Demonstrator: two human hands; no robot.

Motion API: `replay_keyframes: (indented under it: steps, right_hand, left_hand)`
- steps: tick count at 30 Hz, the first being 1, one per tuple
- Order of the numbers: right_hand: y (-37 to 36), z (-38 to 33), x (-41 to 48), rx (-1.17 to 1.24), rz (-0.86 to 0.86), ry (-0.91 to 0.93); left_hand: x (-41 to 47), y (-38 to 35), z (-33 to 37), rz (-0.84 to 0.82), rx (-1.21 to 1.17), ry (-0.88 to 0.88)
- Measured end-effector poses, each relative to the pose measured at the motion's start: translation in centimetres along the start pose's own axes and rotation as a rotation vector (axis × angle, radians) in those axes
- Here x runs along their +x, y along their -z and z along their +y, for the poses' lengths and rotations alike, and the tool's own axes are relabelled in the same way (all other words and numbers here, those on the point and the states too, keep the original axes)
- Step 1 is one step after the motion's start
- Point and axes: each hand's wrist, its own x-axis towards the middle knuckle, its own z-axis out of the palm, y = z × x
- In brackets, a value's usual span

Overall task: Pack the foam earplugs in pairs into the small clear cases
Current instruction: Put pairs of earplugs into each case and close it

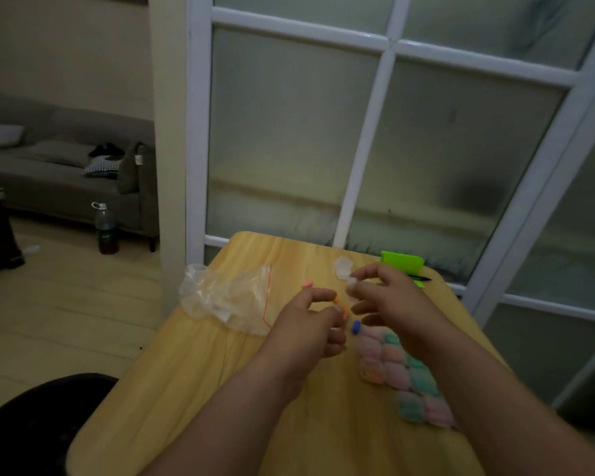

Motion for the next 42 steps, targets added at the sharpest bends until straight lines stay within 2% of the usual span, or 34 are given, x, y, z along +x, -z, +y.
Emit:
replay_keyframes:
  steps: [5, 13, 19, 28, 42]
  right_hand:
    - [-0.1, 0.4, -6.7, 0.172, -0.113, -0.087]
    - [-1.9, 2.6, -10.2, 0.264, -0.136, -0.169]
    - [-2.5, 2.2, -10.8, 0.172, -0.174, -0.136]
    - [-1.9, 2.6, -10.3, 0.197, -0.201, -0.174]
    - [-2.3, 2.3, -10.7, 0.147, -0.123, -0.084]
  left_hand:
    - [-3.3, 0.9, -0.2, -0.156, 0.224, -0.092]
    - [-6.7, 3.5, -1.2, -0.226, 0.425, -0.086]
    - [-6.8, 4.5, -1.4, -0.229, 0.399, -0.037]
    - [-6.0, 4.5, -1.5, -0.270, 0.260, 0.069]
    - [-5.7, 4.0, -1.7, -0.233, 0.141, 0.161]
